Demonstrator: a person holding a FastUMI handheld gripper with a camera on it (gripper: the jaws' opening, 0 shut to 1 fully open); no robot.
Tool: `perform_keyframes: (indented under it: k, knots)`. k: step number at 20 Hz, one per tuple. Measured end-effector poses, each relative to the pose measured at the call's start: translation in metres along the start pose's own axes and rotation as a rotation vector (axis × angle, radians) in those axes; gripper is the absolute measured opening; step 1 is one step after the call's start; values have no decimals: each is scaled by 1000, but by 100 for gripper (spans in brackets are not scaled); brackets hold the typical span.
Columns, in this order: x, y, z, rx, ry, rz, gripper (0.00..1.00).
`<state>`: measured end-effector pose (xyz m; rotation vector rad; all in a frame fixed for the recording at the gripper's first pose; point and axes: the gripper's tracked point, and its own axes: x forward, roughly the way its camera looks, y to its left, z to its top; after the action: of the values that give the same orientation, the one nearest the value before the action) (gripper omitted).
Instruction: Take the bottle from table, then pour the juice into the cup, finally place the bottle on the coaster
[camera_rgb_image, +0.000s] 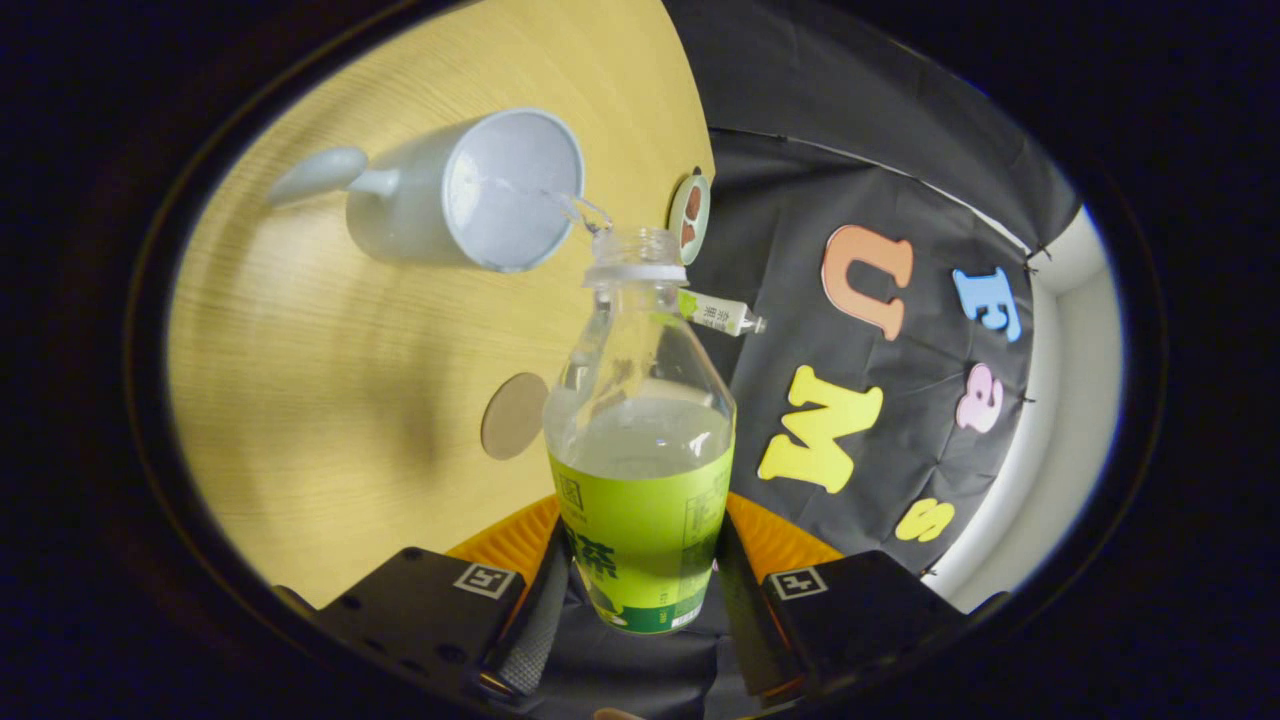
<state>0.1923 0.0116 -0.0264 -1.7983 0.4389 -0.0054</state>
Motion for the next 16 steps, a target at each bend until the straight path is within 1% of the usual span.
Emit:
perform_keyframes:
  k: [12, 16]
  knots:
    - [-1, -17, 6, -61, -2, -34, 77]
    - [0, -18, 6, -74, 7, -32, 77]
